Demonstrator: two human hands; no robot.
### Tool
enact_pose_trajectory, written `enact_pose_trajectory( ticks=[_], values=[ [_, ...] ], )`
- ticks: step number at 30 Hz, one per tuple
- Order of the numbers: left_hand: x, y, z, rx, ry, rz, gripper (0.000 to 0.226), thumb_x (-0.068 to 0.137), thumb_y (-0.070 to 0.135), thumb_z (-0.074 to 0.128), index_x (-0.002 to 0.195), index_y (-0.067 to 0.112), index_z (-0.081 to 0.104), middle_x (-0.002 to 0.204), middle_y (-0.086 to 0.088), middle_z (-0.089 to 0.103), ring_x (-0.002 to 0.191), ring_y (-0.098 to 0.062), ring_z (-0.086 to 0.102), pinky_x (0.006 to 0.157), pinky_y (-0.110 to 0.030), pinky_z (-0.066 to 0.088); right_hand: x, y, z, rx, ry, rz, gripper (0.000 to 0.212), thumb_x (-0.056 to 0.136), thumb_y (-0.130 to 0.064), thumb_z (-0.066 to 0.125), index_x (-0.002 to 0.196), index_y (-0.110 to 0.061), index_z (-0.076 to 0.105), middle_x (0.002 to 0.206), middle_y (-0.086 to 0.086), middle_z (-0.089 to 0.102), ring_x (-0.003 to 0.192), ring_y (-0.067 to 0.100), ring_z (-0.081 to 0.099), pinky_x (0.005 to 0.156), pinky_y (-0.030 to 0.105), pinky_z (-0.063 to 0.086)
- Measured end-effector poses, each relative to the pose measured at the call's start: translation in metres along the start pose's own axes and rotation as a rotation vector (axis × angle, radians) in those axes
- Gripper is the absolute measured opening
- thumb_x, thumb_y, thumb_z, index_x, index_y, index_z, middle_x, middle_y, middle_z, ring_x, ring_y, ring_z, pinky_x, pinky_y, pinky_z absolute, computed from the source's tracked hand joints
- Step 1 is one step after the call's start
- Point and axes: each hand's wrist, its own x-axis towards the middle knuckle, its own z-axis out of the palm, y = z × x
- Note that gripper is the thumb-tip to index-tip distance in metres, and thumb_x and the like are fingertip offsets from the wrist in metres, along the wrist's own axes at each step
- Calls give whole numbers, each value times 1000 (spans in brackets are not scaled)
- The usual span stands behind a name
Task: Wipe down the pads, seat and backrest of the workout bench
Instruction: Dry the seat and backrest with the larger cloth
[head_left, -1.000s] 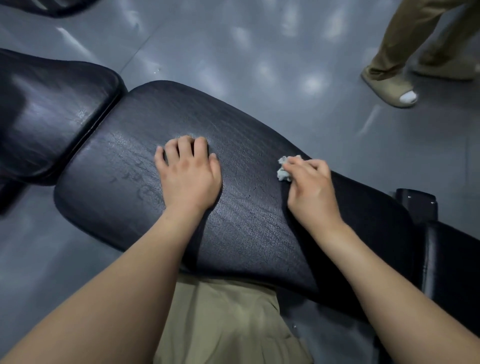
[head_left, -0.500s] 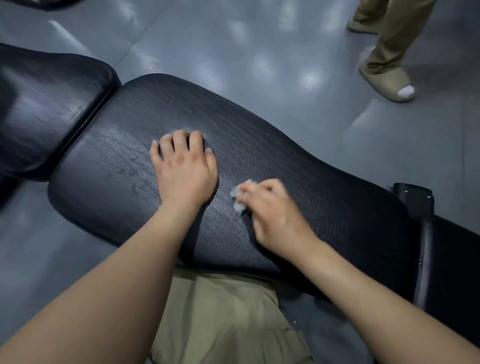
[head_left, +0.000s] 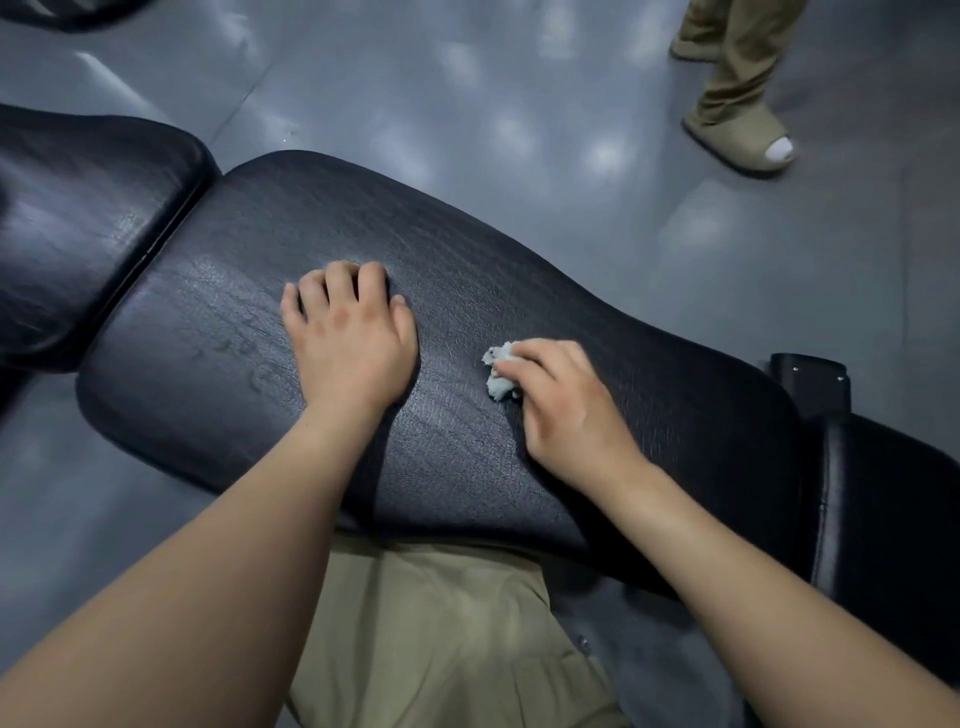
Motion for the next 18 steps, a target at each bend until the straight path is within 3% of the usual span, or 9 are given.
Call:
enact_pose_trajectory(
  ticks=[8, 11, 16, 18],
  values=[
    [-1, -1, 1, 9, 12, 7, 31, 96, 39, 45, 113, 15, 55, 119, -14, 54, 114, -39, 46, 111, -57, 29, 24, 62, -19, -123, 149, 266, 37, 80, 11, 52, 105, -8, 74, 111, 8, 66, 98, 35, 58, 93, 35, 47],
    [-1, -1, 1, 5, 17, 10, 31, 96, 39, 45, 113, 15, 56, 119, -14, 54, 114, -40, 46, 111, -57, 30, 24, 27, -11, -39, 41, 85, 36, 76, 9, 50, 98, -9, 72, 115, 5, 67, 102, 35, 62, 96, 30, 42],
    [-1, -2, 1, 0, 13, 14, 32, 96, 39, 44, 113, 15, 56, 119, -15, 54, 114, -40, 46, 110, -57, 31, -18, -30, -4, 123, -257, -152, 37, 84, 1, 50, 113, -6, 71, 120, 9, 63, 107, 33, 57, 96, 40, 47],
    [0, -2, 1, 3, 15, 15, 32, 96, 39, 44, 113, 14, 56, 119, -15, 54, 114, -40, 46, 110, -57, 30, -19, -20, -8, 101, -269, -165, 36, 87, 0, 52, 116, -9, 71, 121, 9, 64, 107, 31, 57, 93, 42, 48]
  ],
)
